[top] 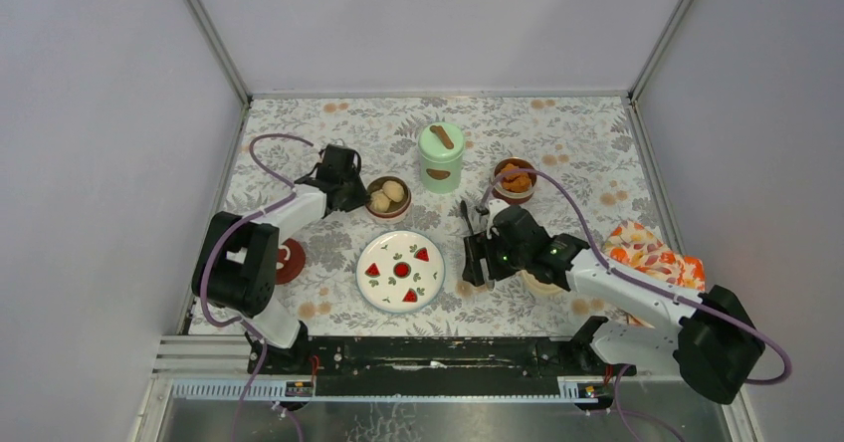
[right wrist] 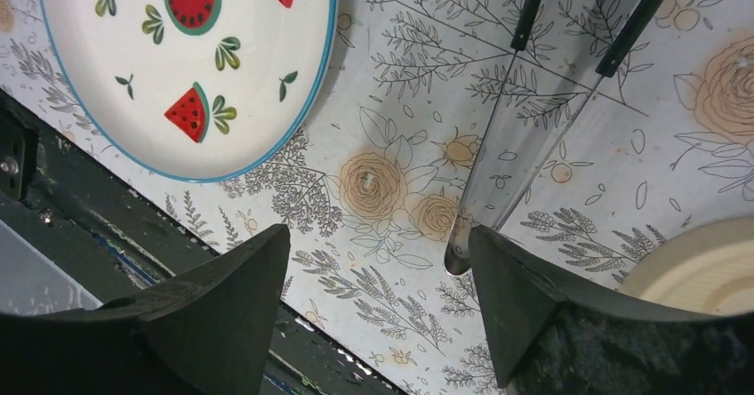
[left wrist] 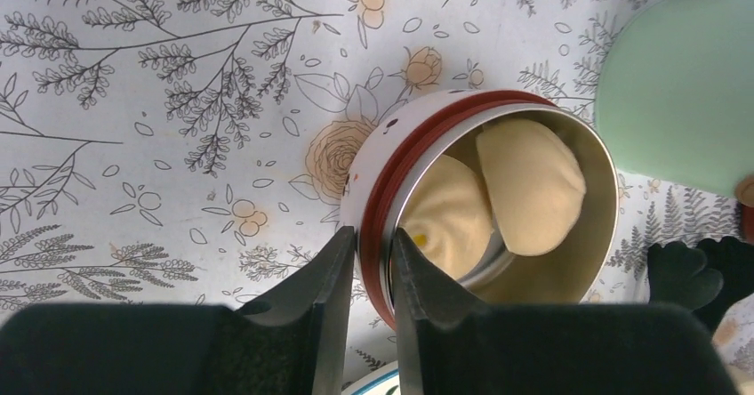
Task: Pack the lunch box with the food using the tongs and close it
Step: Move the packing box to the center of the board.
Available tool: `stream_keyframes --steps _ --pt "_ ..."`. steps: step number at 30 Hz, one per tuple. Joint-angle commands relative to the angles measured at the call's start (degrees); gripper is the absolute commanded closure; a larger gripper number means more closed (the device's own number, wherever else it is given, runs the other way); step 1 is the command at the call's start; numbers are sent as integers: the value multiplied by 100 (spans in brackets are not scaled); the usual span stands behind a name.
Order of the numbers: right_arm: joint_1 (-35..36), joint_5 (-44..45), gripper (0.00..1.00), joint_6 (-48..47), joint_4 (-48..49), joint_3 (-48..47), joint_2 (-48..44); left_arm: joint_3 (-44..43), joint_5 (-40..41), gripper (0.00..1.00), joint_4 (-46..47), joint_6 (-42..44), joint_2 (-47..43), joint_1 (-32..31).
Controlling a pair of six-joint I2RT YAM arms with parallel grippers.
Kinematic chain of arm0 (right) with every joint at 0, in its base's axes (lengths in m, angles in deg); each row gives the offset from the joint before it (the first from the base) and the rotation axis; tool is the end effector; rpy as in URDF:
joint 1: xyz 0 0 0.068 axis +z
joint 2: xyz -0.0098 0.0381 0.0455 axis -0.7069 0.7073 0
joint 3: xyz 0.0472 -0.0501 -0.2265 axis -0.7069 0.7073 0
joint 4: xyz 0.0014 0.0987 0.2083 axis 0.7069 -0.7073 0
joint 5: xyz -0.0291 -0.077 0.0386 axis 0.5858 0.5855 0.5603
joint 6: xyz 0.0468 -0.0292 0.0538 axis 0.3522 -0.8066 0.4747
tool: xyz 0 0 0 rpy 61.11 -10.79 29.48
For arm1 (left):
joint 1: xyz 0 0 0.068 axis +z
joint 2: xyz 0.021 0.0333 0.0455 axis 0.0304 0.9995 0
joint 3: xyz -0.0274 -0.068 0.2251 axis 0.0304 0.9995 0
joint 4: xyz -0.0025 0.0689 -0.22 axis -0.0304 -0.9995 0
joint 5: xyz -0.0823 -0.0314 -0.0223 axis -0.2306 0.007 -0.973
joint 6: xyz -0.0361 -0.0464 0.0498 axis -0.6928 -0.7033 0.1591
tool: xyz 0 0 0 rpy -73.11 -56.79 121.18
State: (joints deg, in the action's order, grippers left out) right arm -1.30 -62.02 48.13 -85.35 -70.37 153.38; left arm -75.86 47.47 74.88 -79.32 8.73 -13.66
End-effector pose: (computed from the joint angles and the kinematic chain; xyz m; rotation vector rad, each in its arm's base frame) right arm 0.1646 0.1683 0.1749 -0.5450 2.3833 0.6762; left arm 0.3062 -0.0830 0.1412 -0.4883 2.4561 -0.3705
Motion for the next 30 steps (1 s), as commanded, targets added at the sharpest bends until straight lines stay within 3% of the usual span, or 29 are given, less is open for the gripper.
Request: stream_keyframes --steps 1,11,26,30 --pt "115 168 19 233 550 67 87 -241 99 72 -55 122 22 -89" --pt "115 486 20 156 407 66 35 -431 -39 81 -60 109 331 -777" --pt "108 2183 18 728 -256 89 -691 -1017 169 80 -424 148 656 -2166" --pt "106 2195 18 813 -424 85 -708 -1090 274 77 -576 148 685 -2520"
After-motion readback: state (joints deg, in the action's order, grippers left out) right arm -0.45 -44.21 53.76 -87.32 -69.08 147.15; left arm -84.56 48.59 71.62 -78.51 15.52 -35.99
